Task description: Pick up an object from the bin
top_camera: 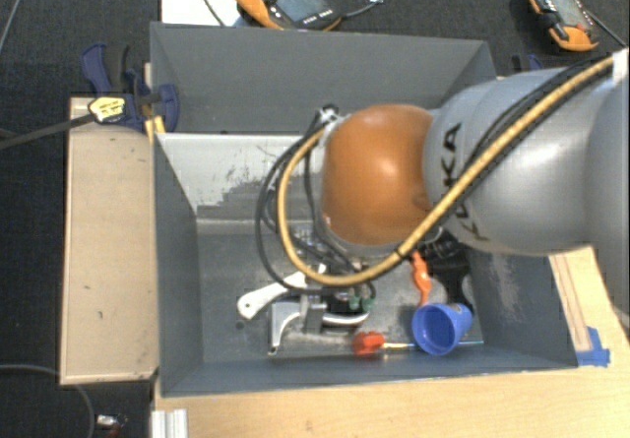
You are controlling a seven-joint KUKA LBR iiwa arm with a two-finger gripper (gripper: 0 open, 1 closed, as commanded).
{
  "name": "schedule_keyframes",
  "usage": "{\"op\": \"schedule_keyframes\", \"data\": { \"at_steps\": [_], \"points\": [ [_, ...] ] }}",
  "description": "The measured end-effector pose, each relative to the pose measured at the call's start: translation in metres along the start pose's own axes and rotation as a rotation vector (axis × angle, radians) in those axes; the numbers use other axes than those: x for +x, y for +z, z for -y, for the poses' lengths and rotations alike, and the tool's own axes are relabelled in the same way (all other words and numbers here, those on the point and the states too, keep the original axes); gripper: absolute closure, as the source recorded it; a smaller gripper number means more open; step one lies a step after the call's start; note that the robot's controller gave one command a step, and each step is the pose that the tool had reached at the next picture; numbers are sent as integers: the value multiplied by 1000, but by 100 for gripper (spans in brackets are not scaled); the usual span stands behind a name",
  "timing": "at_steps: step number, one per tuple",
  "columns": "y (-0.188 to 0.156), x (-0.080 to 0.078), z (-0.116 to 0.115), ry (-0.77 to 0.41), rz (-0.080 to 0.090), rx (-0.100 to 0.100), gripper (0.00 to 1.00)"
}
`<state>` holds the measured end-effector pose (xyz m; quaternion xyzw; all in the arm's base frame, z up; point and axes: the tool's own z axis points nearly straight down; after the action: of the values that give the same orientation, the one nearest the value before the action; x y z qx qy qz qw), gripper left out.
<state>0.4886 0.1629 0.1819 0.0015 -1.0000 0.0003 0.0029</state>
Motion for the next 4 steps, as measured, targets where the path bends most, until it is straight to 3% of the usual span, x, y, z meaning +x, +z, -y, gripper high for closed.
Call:
{"op": "schedule_keyframes", "data": {
  "at_steps": [1, 2, 3, 4],
  "points": [
    [-4, -2, 1, 6, 8, -1, 0],
    [115, -4, 44, -130, 2, 0, 0],
    [71, 1, 43, -134, 18, -5, 0],
    [82, 9, 47, -115, 3, -1, 0]
  ]
}}
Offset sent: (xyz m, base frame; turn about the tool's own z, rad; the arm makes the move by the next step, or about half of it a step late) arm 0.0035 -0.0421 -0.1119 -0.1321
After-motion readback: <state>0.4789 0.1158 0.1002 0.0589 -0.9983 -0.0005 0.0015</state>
